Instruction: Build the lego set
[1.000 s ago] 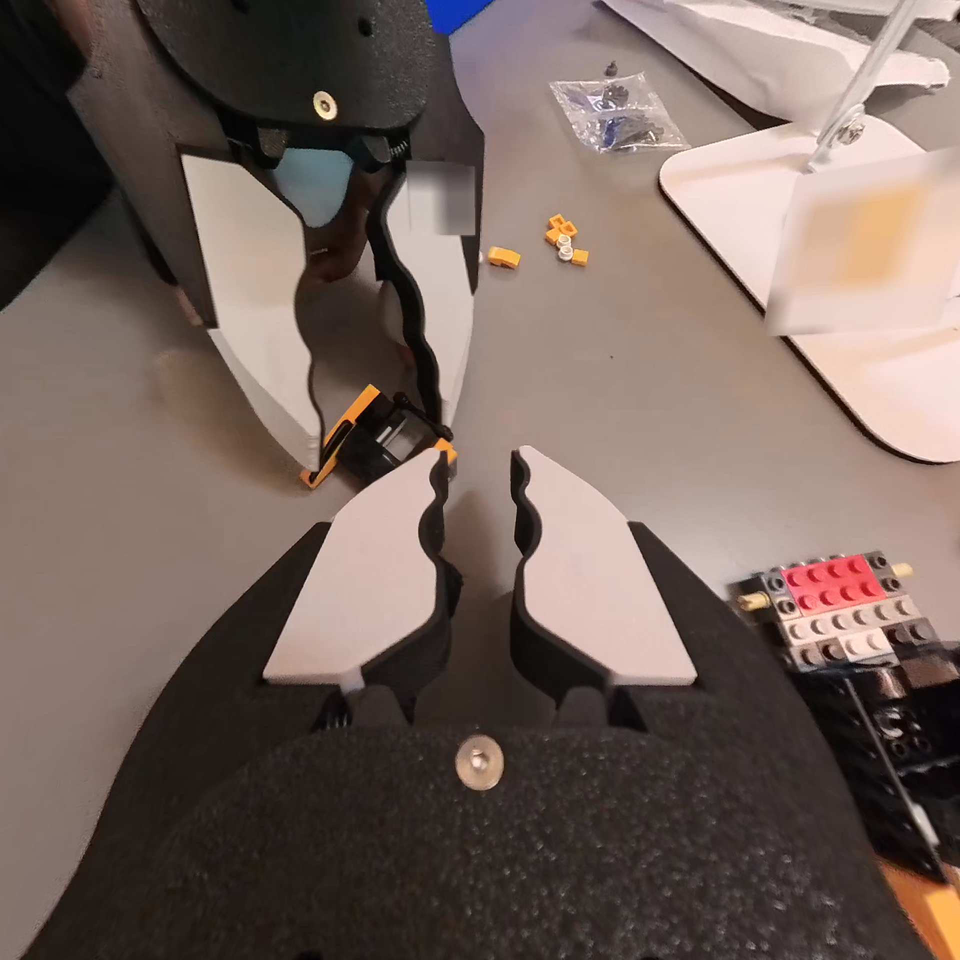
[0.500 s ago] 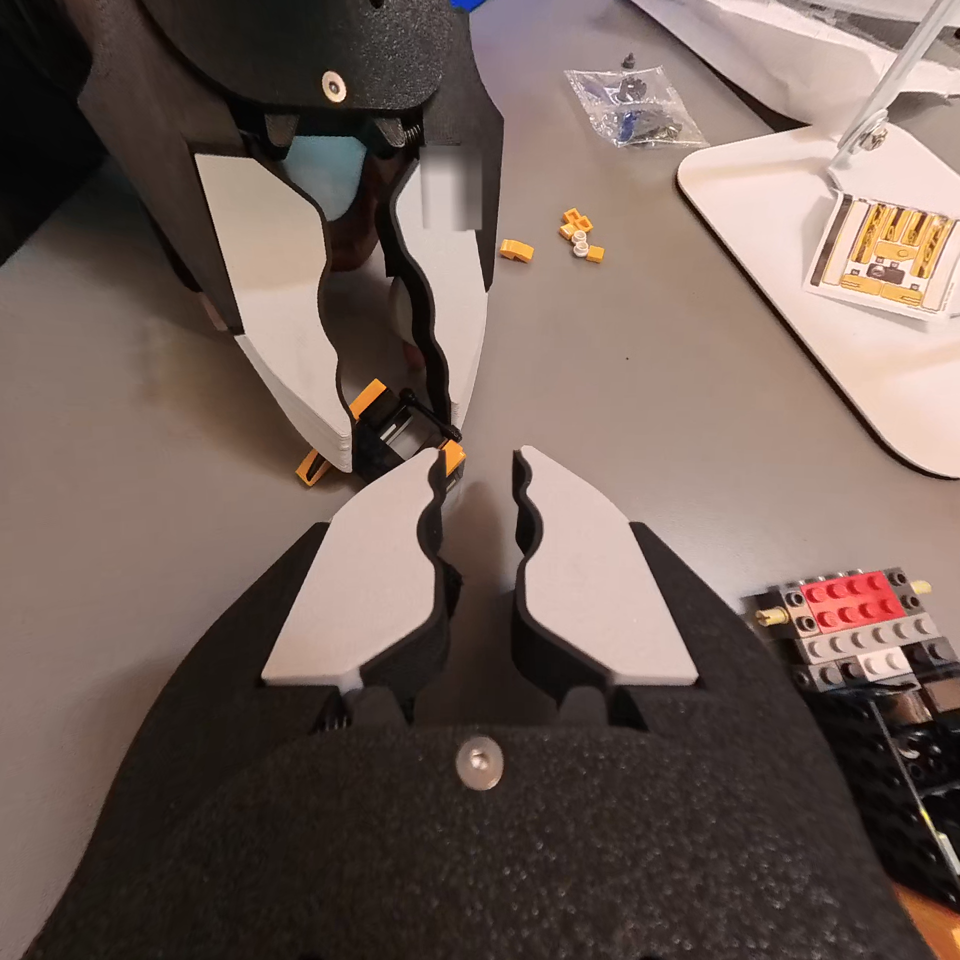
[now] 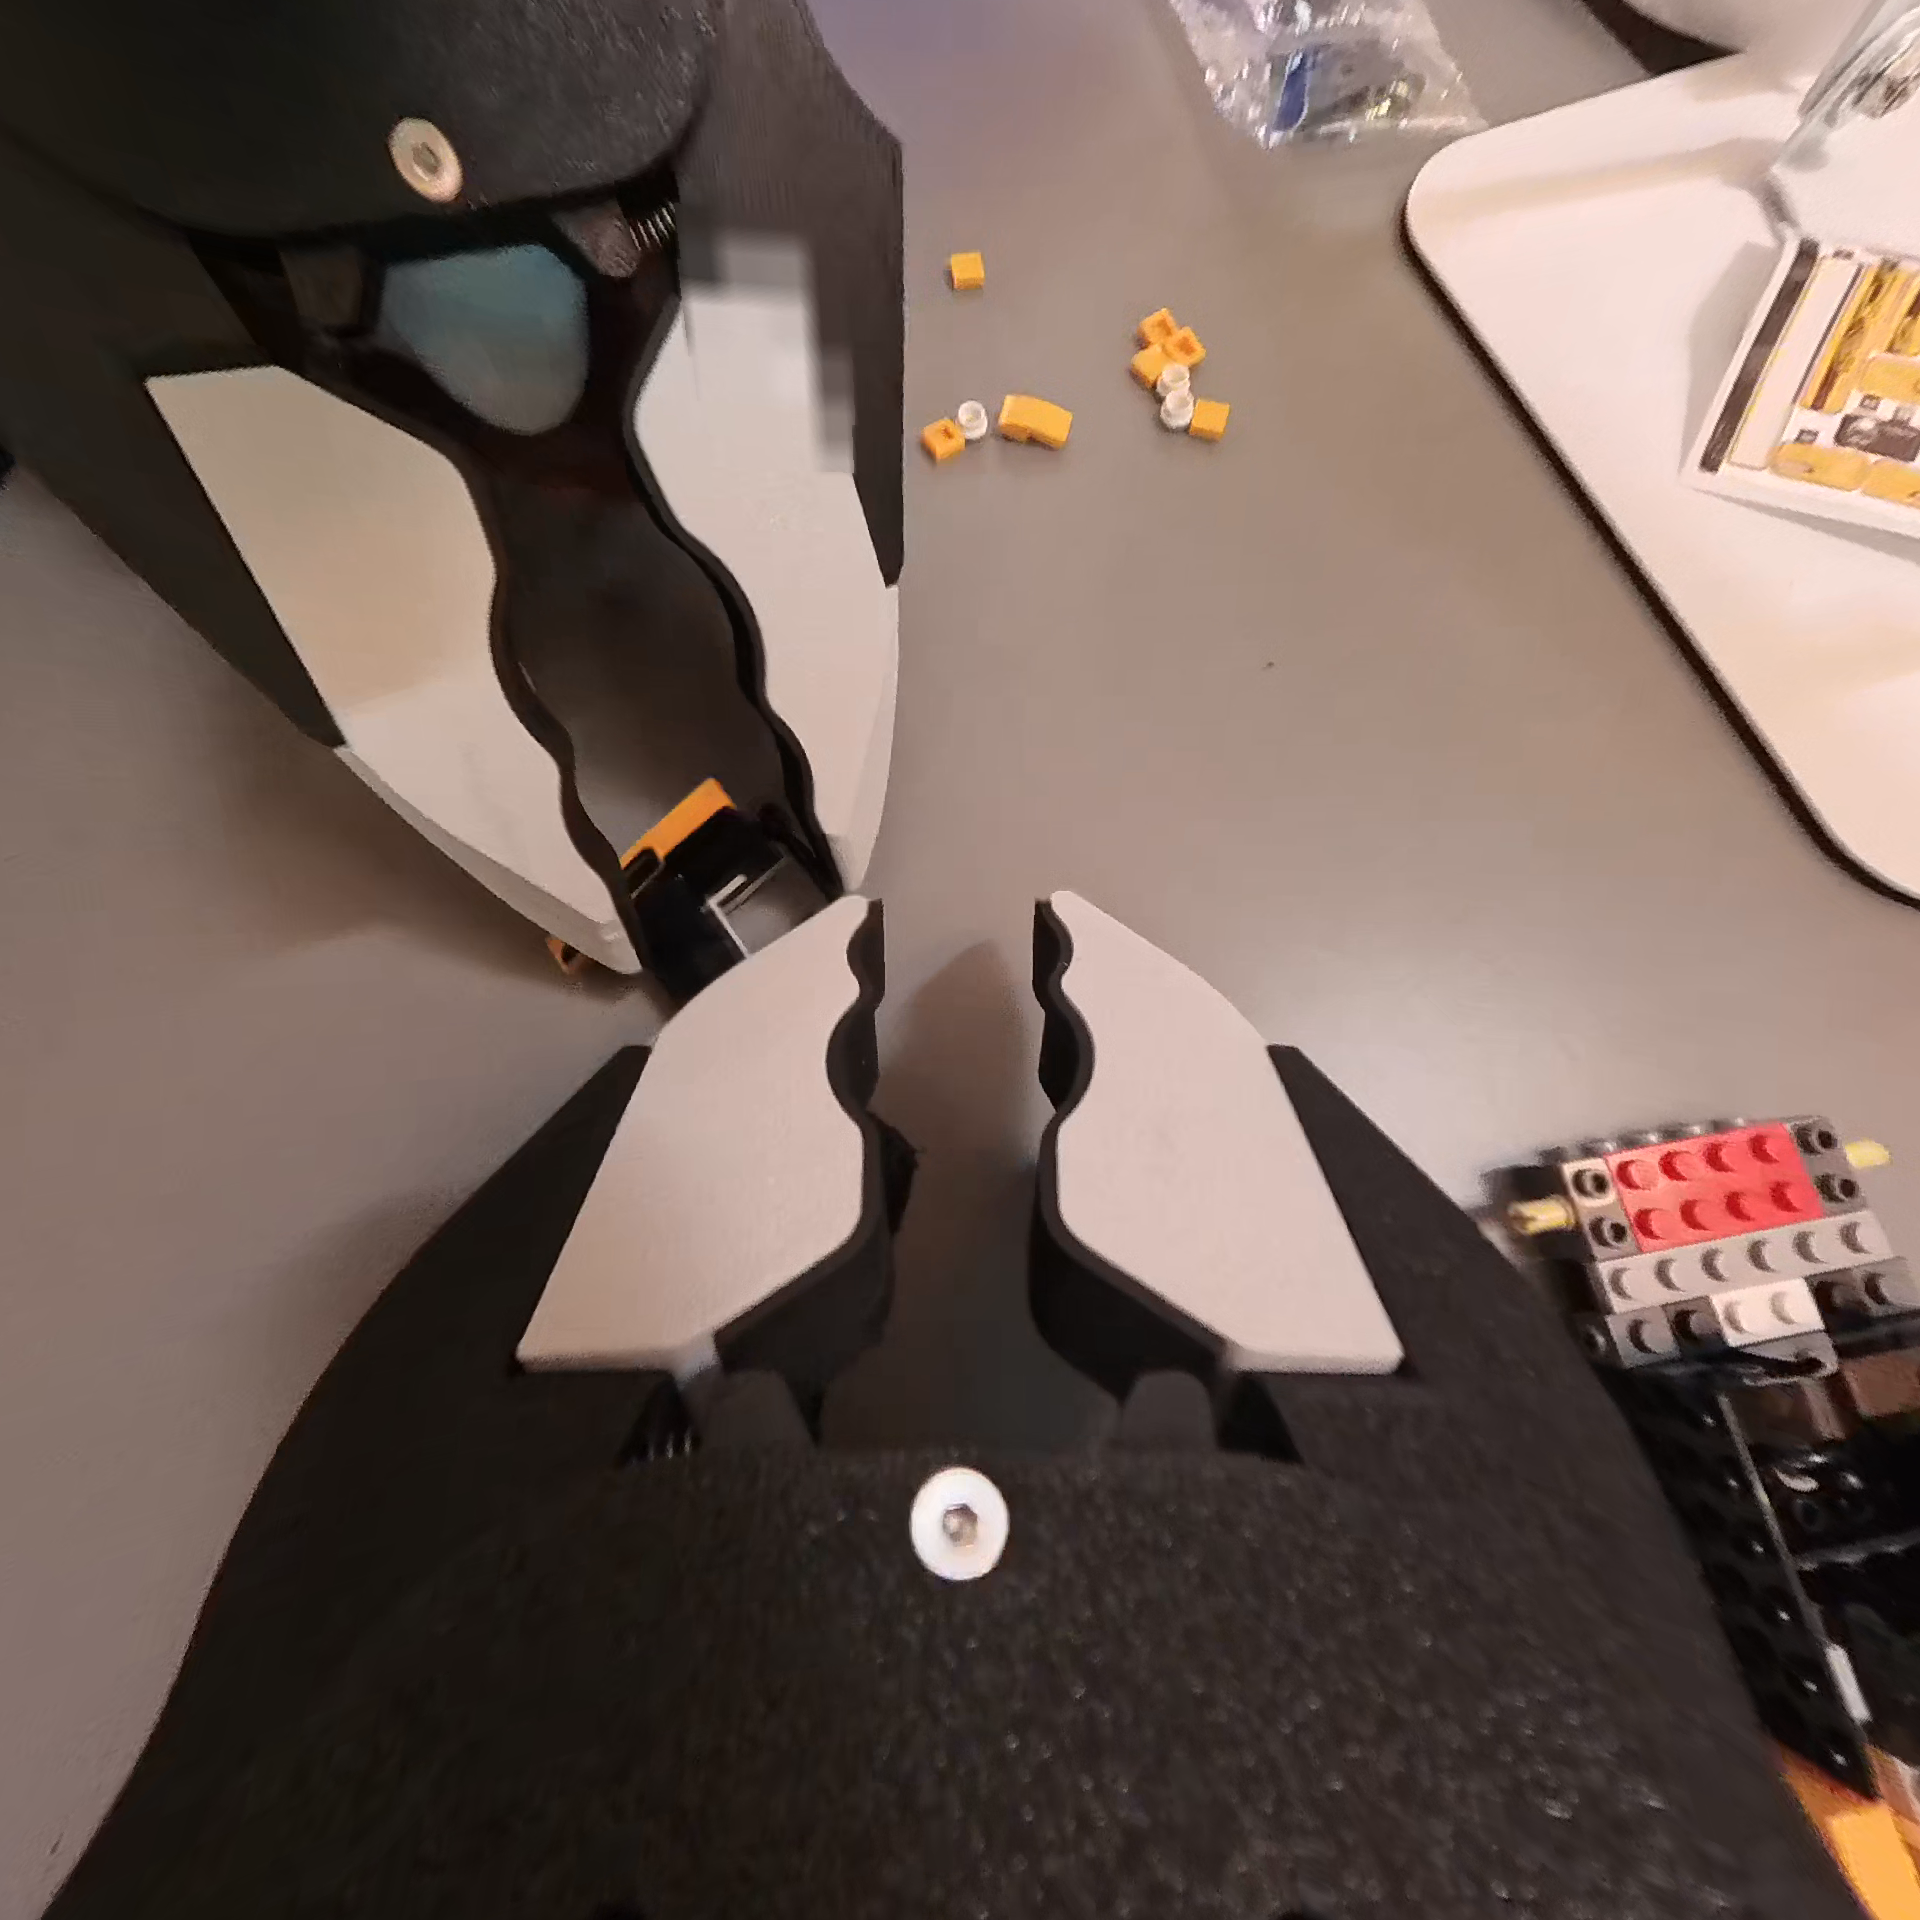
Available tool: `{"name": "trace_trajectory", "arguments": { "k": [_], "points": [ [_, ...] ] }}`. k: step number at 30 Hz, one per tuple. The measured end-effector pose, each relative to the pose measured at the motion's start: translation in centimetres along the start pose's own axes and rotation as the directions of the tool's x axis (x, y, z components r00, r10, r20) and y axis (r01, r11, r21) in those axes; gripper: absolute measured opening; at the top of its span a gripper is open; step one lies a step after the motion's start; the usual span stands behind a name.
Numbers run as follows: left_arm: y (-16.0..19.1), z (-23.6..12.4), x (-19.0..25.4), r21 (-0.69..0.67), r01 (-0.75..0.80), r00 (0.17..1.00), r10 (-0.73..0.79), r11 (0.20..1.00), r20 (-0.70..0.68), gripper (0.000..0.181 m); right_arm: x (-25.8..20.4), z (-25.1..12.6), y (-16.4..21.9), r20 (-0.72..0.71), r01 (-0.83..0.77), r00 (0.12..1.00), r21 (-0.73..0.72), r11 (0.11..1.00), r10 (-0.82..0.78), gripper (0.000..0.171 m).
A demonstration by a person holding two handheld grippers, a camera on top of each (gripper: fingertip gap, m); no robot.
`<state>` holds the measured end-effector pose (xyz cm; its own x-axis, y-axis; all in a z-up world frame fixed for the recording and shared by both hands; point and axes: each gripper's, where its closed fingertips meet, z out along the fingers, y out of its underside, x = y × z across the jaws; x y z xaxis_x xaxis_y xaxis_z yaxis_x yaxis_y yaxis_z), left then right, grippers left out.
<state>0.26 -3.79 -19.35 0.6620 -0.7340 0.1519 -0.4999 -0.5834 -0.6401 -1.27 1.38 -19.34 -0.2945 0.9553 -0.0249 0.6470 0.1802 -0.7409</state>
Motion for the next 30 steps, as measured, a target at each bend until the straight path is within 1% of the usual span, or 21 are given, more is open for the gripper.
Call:
{"name": "trace_trajectory", "arguments": {
  "k": [3, 7, 9, 15, 18, 21, 27, 30],
  "points": [
    [0.0, -0.1, 0.2, -0.007, -0.028, 1.0, 0.028, 1.0, 0.012, 0.036, 0.5, -0.4, 0.3, -0.012, -0.005, 1.0, -0.021, 1.0, 0.004, 0.029],
    [0.0, -0.2, 0.3, -0.011, -0.044, 0.999, 0.045, 0.999, 0.015, 0.036, 1.1, -1.6, -0.5, 0.009, -0.048, 0.999, 0.052, 0.997, 0.048, 0.029],
    [0.0, -0.2, 0.3, -0.009, -0.042, 0.999, 0.042, 0.999, 0.01, 0.036, 0.6, -1.9, -0.7, 0.04, -0.01, 0.999, 0.075, 0.997, 0.007, 0.029],
    [0.0, -0.2, 0.4, -0.004, -0.042, 0.999, 0.042, 0.999, 0.001, 0.036, -2.7, -1.9, -0.1, 0.153, 0.21, 0.962, 0.107, 0.972, -0.225, 0.028],
    [0.1, -0.1, 0.5, 0.0, -0.044, 0.999, 0.044, 0.999, -0.008, 0.036, -3.7, -2.1, 0.1, 0.196, 0.236, 0.946, 0.127, 0.964, -0.257, 0.029],
    [0.1, -0.1, 0.6, 0.007, -0.05, 0.998, 0.05, 0.999, -0.024, 0.036, -4.0, -2.2, 0.1, 0.204, 0.263, 0.936, 0.137, 0.955, -0.287, 0.03],
    [0.2, -0.1, 0.7, 0.018, -0.053, 0.997, 0.054, 0.998, -0.052, 0.036, -4.7, -2.2, 0.3, 0.214, 0.314, 0.917, 0.135, 0.94, -0.337, 0.03],
    [0.1, 0.0, 0.8, 0.022, -0.055, 0.997, 0.056, 0.998, -0.061, 0.036, -4.7, -2.0, 0.4, 0.188, 0.358, 0.908, 0.118, 0.926, -0.374, 0.03]
  ]
}}
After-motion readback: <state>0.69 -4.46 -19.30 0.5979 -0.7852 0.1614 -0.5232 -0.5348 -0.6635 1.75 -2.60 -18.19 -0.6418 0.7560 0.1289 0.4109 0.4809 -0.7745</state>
